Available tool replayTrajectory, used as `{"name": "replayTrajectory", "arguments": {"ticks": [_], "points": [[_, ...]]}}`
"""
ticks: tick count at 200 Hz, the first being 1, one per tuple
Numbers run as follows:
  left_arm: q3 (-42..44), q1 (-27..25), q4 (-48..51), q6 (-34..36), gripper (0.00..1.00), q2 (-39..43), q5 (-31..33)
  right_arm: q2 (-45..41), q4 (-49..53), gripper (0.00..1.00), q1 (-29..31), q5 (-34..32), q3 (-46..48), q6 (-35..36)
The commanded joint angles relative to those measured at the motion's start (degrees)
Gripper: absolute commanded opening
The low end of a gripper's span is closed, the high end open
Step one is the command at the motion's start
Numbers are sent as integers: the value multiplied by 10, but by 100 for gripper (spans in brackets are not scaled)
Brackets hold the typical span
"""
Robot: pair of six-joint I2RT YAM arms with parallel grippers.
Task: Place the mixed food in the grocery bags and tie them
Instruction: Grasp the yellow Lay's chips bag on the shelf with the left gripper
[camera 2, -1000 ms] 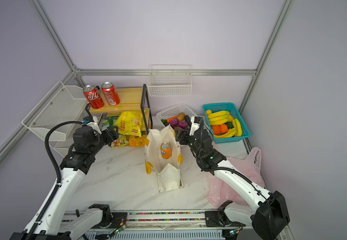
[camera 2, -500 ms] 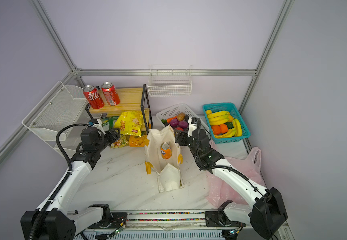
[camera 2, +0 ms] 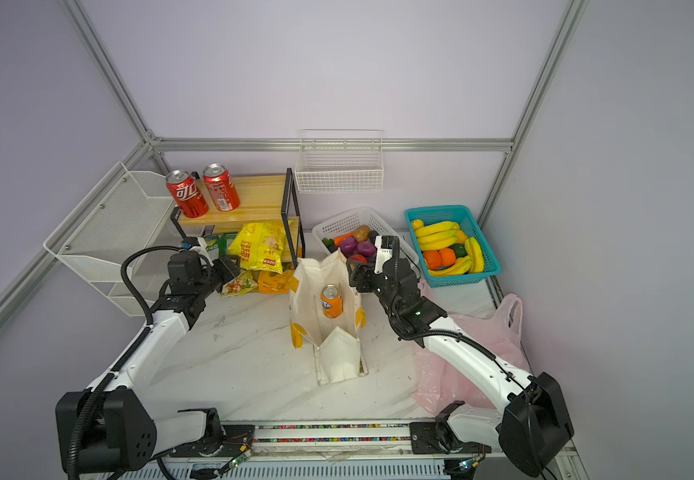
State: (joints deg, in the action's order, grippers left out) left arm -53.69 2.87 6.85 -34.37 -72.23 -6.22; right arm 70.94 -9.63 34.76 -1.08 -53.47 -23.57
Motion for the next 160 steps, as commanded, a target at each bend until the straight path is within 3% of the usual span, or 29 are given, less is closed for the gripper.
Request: {"name": "replayTrajectory", "arguments": {"ticks": [1,70,160], "points": [[-14,5,-29,-14,55,6,12,2,-11,74,0,2,6,1],[-21,11,-69,-20,49,-19,-14,9,-18,74,0,10,10,-4],[-19,11,-100,-15,21,-25,-58,17,-25,74,0,15,18,-12]]}}
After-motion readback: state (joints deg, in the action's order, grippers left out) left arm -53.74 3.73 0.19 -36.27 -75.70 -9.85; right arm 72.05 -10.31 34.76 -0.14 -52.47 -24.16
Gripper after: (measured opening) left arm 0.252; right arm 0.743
